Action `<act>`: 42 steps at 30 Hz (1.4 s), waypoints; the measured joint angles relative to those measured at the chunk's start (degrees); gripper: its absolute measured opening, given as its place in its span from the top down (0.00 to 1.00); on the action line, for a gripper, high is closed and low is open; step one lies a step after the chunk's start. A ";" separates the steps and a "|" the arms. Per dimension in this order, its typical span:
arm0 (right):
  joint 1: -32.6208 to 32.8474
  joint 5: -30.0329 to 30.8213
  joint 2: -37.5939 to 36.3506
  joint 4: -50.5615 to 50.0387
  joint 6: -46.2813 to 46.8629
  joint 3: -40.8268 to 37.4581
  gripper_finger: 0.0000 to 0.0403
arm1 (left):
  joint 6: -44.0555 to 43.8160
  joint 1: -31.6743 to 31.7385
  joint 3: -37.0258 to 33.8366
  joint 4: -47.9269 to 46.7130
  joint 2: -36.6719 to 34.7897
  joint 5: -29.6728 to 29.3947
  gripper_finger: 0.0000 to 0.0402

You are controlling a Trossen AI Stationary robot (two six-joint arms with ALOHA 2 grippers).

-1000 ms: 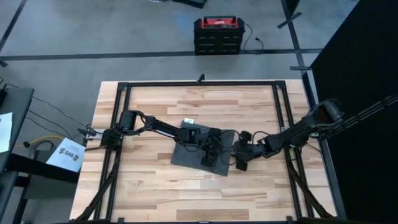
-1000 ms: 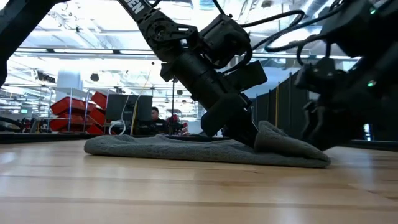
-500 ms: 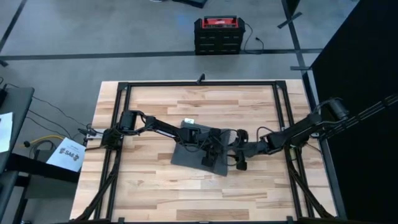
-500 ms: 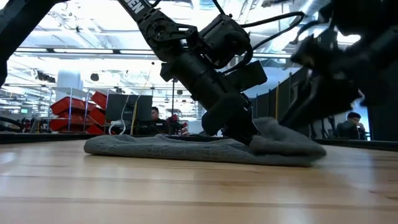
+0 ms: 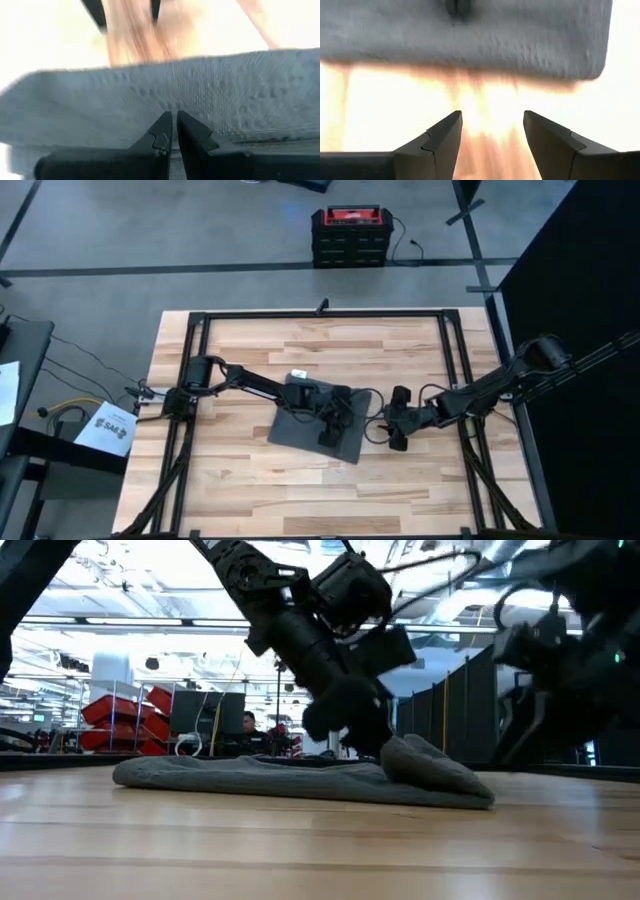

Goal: Roll towel
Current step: Roll the gray towel

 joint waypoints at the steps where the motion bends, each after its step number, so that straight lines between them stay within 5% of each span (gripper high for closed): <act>1: -0.24 0.07 0.89 1.53 0.12 -0.72 0.50 | 1.20 0.39 0.03 0.77 -0.80 0.00 0.96; 13: -3.37 0.49 12.23 19.31 -2.14 -1.94 0.50 | 4.81 10.69 0.40 6.61 3.79 1.73 0.96; 22: -7.83 -0.65 12.86 23.72 -9.28 -1.98 0.50 | 4.90 11.22 0.83 7.47 8.07 1.95 0.96; 33: -10.44 0.46 1.37 17.09 -16.90 -0.10 0.50 | 4.61 11.14 0.81 7.29 8.10 1.79 0.96; 42: -10.46 0.32 -2.85 -1.05 -7.36 -0.53 0.50 | 4.49 11.12 0.79 7.32 8.10 1.77 0.96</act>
